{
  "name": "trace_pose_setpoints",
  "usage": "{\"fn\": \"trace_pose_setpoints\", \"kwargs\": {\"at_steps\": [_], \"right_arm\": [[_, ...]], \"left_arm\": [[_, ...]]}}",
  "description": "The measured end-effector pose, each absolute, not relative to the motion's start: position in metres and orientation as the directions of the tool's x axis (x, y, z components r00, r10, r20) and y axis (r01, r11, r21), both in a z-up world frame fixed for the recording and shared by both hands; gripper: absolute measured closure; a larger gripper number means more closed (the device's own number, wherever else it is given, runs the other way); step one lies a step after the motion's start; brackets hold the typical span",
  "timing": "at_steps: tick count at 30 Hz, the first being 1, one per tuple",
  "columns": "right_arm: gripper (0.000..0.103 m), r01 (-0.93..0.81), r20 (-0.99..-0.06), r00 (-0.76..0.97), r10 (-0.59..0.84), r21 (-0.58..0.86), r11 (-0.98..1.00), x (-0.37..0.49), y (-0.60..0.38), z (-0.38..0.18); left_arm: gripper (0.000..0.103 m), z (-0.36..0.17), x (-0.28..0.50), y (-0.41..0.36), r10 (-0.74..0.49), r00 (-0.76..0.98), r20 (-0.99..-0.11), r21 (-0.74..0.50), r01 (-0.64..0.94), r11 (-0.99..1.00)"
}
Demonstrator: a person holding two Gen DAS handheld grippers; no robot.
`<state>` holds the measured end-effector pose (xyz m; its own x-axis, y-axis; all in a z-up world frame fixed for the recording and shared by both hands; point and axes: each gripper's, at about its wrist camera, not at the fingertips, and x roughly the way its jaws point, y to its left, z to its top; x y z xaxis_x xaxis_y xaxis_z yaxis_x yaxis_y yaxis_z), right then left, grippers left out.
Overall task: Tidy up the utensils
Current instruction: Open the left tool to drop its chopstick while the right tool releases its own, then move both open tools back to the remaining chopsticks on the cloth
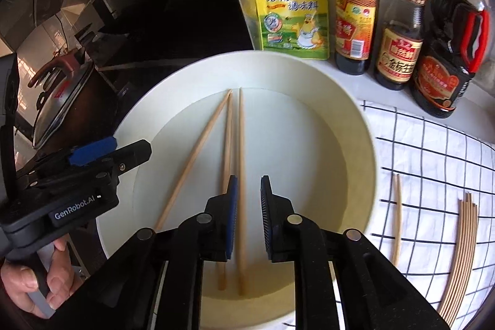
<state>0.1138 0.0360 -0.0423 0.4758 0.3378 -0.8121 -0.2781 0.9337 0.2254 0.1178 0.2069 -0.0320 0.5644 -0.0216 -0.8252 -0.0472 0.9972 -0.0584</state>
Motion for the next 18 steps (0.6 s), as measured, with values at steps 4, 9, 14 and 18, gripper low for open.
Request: {"fn": "trace_pose_setpoints", "kwargs": {"at_steps": [4,9,14,18], "right_arm": [[0.089,-0.268,-0.807,0.486,0.336,0.228,0.936,0.104,0.025,-0.036],[0.089,-0.269,-0.803,0.497,0.329,0.218,0.938,0.087,0.014,-0.03],[0.089,-0.25,-0.797,0.514,0.319,0.216,0.944,0.07,-0.005,-0.022],[0.087,-0.221,-0.79,0.537,0.295,0.206,0.953,0.053,-0.031,-0.016]], "left_arm": [[0.042,-0.028,0.114,0.205,-0.027,0.563,-0.826,-0.067,-0.052,0.996],[0.041,-0.022,0.106,0.195,-0.031,0.568,-0.822,-0.068,-0.044,0.997],[0.04,-0.016,0.097,0.179,-0.044,0.571,-0.82,-0.075,-0.03,0.997],[0.035,-0.009,0.087,0.16,-0.063,0.581,-0.812,-0.083,-0.008,0.997]]}}
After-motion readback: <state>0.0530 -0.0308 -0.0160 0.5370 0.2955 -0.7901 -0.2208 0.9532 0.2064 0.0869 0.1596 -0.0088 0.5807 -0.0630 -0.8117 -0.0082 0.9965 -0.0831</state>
